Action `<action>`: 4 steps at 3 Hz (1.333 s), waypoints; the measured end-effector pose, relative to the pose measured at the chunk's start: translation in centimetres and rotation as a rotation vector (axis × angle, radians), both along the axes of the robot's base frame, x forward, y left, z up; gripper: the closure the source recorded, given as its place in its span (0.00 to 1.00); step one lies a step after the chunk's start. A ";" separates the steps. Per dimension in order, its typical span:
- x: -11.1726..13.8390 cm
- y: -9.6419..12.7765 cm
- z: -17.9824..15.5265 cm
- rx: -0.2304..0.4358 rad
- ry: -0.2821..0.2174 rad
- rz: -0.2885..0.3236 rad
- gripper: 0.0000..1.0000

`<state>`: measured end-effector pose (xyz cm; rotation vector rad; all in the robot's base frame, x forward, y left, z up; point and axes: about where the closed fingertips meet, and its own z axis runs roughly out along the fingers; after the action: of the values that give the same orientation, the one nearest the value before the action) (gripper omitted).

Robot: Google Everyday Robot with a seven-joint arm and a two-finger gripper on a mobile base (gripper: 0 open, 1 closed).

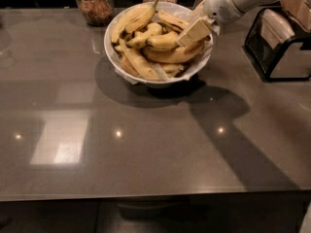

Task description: Pick banana from white bowl

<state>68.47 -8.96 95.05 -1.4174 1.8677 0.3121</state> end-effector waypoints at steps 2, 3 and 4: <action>-0.1 0.3 0.0 -0.009 -0.002 0.002 0.99; -0.5 0.3 0.9 -0.032 -0.018 0.000 1.00; -1.5 0.5 2.6 -0.033 -0.056 0.008 1.00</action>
Offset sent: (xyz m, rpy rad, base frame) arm -0.0062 0.0005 0.0144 -0.0633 -0.0335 -0.0028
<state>67.02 -8.50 97.69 -1.4419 1.8301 0.2440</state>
